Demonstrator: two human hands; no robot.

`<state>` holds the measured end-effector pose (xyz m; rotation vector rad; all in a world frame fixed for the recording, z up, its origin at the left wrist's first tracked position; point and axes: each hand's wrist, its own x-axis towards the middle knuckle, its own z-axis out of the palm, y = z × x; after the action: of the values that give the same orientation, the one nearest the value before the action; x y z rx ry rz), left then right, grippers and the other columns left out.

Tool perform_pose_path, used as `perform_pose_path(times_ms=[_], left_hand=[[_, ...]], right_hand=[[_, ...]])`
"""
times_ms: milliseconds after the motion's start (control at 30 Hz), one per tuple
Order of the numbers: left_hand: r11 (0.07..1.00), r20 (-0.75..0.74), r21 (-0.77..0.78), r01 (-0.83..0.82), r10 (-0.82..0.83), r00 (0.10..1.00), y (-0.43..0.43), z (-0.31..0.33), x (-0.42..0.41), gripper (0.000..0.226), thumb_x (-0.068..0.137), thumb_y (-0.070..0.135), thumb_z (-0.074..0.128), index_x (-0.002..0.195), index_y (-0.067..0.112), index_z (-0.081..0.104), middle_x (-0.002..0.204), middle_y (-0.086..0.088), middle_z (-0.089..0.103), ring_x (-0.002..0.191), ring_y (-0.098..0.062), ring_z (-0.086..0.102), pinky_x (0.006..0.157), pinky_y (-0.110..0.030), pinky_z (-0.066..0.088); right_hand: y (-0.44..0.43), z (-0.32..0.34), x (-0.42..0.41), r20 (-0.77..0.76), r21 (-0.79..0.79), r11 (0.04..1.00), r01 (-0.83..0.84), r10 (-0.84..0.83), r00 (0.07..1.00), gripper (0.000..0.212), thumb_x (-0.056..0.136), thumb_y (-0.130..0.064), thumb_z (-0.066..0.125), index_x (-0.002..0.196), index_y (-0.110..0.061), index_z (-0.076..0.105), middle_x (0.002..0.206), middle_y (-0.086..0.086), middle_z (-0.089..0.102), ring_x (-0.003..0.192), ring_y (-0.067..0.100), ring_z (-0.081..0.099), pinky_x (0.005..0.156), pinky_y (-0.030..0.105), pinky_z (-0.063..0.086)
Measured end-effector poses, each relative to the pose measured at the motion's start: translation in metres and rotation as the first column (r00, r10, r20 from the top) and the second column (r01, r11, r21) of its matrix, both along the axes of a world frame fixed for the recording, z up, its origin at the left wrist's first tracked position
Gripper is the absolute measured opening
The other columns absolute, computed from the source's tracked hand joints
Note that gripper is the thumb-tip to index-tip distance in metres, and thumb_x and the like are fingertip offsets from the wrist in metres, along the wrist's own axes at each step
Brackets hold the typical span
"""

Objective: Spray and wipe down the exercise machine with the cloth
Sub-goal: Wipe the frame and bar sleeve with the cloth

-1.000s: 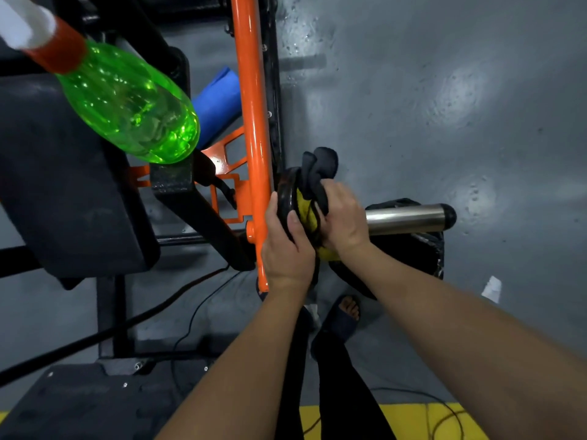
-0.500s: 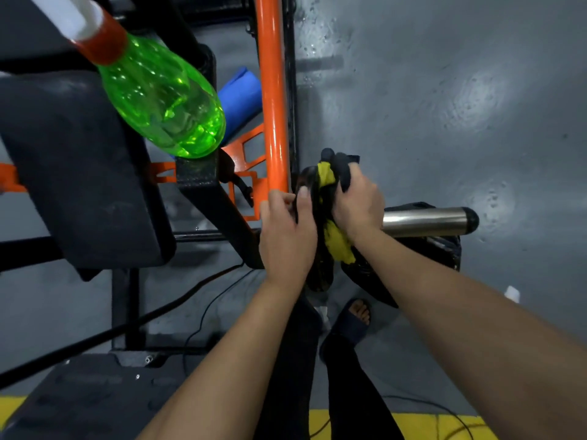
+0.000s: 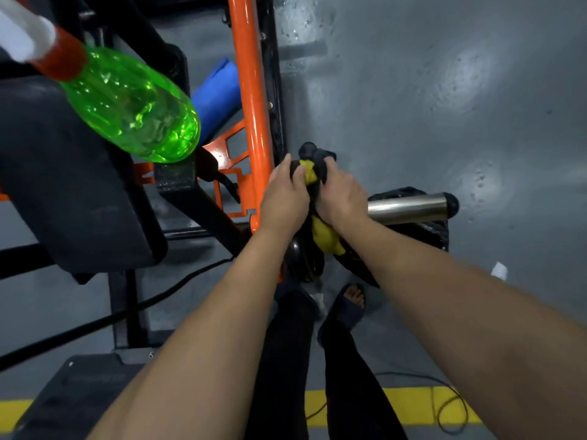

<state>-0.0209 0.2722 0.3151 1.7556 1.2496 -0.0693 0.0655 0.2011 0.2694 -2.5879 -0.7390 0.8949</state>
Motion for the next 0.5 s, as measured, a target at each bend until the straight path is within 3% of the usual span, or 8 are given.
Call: perform_pose_path(times_ms=[67,167,300,367,433,500], left_hand=[[0.992,0.129,0.123,-0.029,0.013,0.992,-0.027,0.001,-0.021,0.051,0.111,0.030,0.040,0.160,0.016,0.034,0.164,-0.002,0.035,0.152,-0.012,0.029,0.124,-0.023,0.021],[0.960,0.201,0.271,-0.074,0.019,0.979,-0.055,-0.003,-0.041,0.051,0.110,0.022,0.043,0.159,0.015,0.035,0.164,-0.001,0.035,0.152,-0.009,0.028,0.111,0.001,0.014],[0.937,0.219,0.325,-0.128,0.057,0.974,-0.055,-0.008,-0.039,0.049,0.109,0.022,0.043,0.157,0.011,0.040,0.162,-0.005,0.040,0.150,-0.014,0.033,0.110,0.002,0.014],[0.940,0.226,0.327,-0.096,0.021,0.974,-0.055,-0.010,-0.042,0.049,0.109,0.021,0.042,0.157,0.011,0.039,0.163,-0.005,0.038,0.151,-0.014,0.032,0.110,0.001,0.013],[0.938,0.244,0.335,-0.090,0.006,0.970,-0.056,-0.011,-0.044,0.049,0.109,0.020,0.042,0.157,0.011,0.038,0.163,-0.005,0.037,0.152,-0.014,0.031,0.109,0.002,0.012],[0.932,0.241,0.339,-0.128,0.045,0.969,-0.057,-0.012,-0.040,0.049,0.109,0.020,0.041,0.156,0.010,0.040,0.163,-0.006,0.038,0.151,-0.016,0.032,0.109,0.002,0.013]], right_hand=[[0.012,-0.001,0.009,-0.059,-0.078,0.995,0.069,-0.074,0.996,0.039,0.103,-0.047,0.040,0.127,-0.019,0.056,0.116,0.017,0.068,0.107,0.039,0.064,0.078,0.041,0.045],[0.017,-0.001,0.013,-0.022,-0.046,0.995,0.094,-0.095,0.995,0.036,0.104,-0.044,0.041,0.123,-0.016,0.055,0.113,0.018,0.067,0.105,0.040,0.064,0.081,0.042,0.047],[-0.012,0.004,-0.008,0.062,0.197,0.975,-0.100,0.089,0.994,0.039,0.100,-0.031,0.053,0.135,-0.013,0.053,0.122,0.015,0.064,0.112,0.036,0.059,0.088,0.045,0.046],[-0.027,0.002,-0.012,0.101,0.259,0.958,-0.127,0.103,0.989,0.043,0.099,-0.028,0.055,0.139,-0.013,0.052,0.125,0.013,0.062,0.115,0.035,0.057,0.091,0.046,0.048],[-0.019,0.002,-0.010,0.057,0.166,0.979,-0.116,0.108,0.993,0.035,0.101,-0.029,0.049,0.134,-0.017,0.051,0.120,0.013,0.063,0.110,0.036,0.059,0.083,0.044,0.046],[0.003,0.002,0.000,-0.004,-0.029,0.999,-0.025,0.025,1.000,0.032,0.103,-0.039,0.044,0.128,-0.020,0.055,0.116,0.015,0.066,0.107,0.037,0.062,0.079,0.041,0.043]])
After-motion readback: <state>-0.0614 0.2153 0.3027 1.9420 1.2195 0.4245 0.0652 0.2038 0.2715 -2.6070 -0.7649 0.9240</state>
